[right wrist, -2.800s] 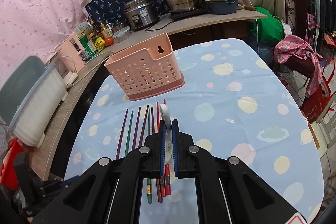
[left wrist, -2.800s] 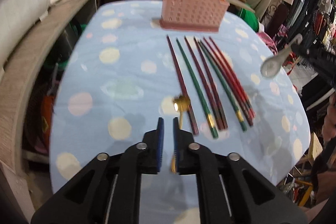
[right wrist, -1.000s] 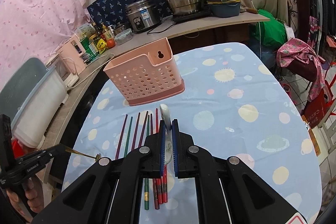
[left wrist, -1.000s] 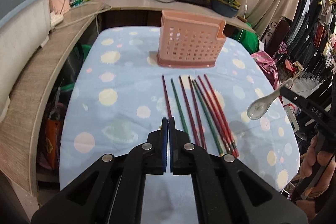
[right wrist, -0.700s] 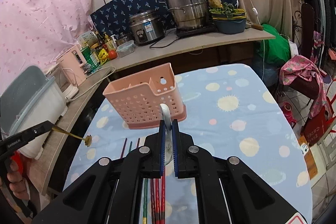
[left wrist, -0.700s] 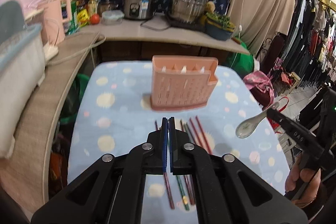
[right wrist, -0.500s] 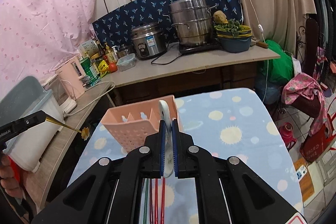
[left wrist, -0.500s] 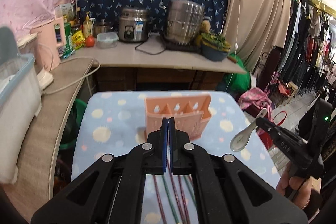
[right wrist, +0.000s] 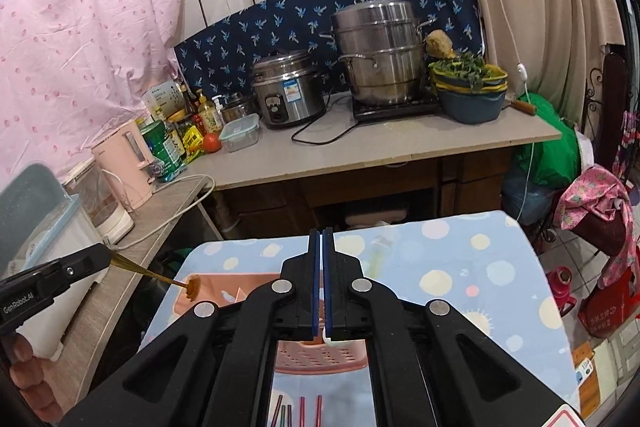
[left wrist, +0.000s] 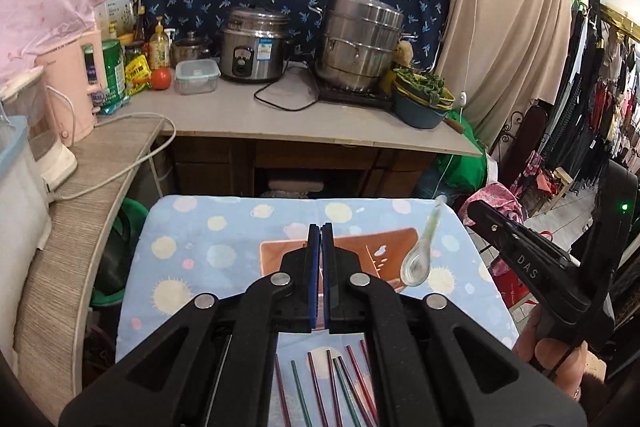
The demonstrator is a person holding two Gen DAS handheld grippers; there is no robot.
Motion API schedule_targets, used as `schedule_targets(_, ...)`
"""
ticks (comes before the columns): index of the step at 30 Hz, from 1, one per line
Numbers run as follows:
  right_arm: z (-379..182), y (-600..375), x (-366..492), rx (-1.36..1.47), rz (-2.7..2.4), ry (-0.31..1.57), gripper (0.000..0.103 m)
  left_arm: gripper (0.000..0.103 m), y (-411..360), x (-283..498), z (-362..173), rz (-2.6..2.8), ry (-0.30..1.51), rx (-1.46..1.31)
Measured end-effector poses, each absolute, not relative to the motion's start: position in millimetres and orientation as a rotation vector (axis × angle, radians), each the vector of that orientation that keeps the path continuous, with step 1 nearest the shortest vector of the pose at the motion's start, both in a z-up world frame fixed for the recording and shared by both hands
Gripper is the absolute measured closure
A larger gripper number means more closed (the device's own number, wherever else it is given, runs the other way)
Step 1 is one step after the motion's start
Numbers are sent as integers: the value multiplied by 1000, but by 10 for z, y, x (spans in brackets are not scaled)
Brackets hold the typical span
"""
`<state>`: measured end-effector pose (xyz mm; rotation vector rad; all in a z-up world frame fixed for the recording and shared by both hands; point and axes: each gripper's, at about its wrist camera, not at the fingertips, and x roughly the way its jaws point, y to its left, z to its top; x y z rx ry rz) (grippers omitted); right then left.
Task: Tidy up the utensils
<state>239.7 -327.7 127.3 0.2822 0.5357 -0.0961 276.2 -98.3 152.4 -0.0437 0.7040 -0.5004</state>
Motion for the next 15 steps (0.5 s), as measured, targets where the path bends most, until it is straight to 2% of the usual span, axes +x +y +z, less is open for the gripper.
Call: schedule_targets(15,927,-3586,2123,305,-172,585,101,102,-1037,3017,1078,-471,793,-44)
